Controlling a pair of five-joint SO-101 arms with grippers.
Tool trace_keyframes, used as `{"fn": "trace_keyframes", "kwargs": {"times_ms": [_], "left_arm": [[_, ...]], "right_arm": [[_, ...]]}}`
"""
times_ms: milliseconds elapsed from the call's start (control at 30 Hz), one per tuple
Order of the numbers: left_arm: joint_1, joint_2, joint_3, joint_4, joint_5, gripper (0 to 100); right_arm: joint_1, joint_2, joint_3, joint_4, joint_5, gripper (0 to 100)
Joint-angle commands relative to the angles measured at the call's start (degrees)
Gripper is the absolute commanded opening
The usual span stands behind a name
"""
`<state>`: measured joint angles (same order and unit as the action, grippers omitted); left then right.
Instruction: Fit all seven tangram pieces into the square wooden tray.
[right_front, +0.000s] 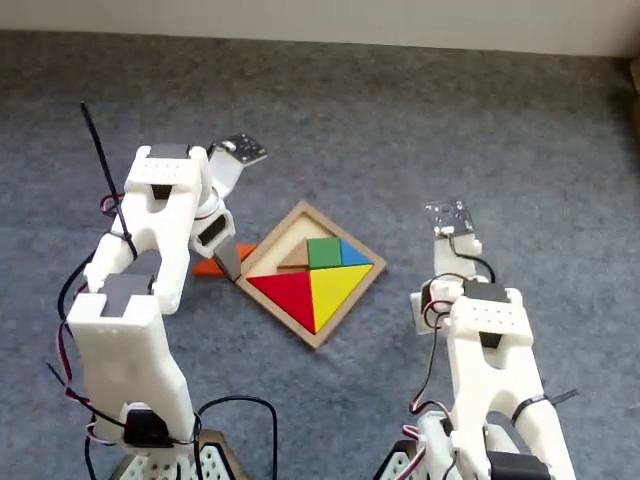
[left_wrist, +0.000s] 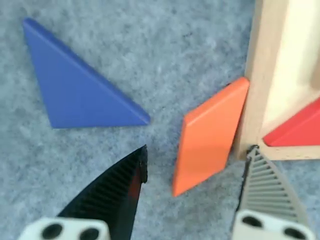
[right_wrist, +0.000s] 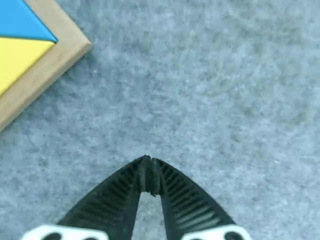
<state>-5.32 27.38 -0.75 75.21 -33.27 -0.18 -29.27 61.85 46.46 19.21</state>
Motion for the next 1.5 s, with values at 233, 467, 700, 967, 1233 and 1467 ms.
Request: {"fn": "trace_keyframes", "kwargs": {"times_ms": [233,467,700,967,1233,1467], "left_arm": [[-1.4,2.9,-7.4,-1.7,-0.4,25],[-1.5,6.4,-10.5,-0.4,-0.4,25],[0.0,6.3,-12.1,5.5,-0.3,17],[3.9,0.2,-12.1,11.3,2.1,10],[12.3,-8.9,-11.7,13.0,13.7,10],[18.1,-8.1,-11.6,10.5,21.1,10]], "right_arm": [[0.6,-2.2,-0.3,-0.8,-0.6,0.5],[0.6,-2.2,-0.3,-0.8,-0.6,0.5],[0.6,-2.2,-0.3,-0.8,-0.6,0.5],[0.6,-2.2,-0.3,-0.8,-0.6,0.5],[0.7,-2.2,-0.3,-0.8,-0.6,0.5],[0.8,-2.2,-0.3,-0.8,-0.6,0.5]]}}
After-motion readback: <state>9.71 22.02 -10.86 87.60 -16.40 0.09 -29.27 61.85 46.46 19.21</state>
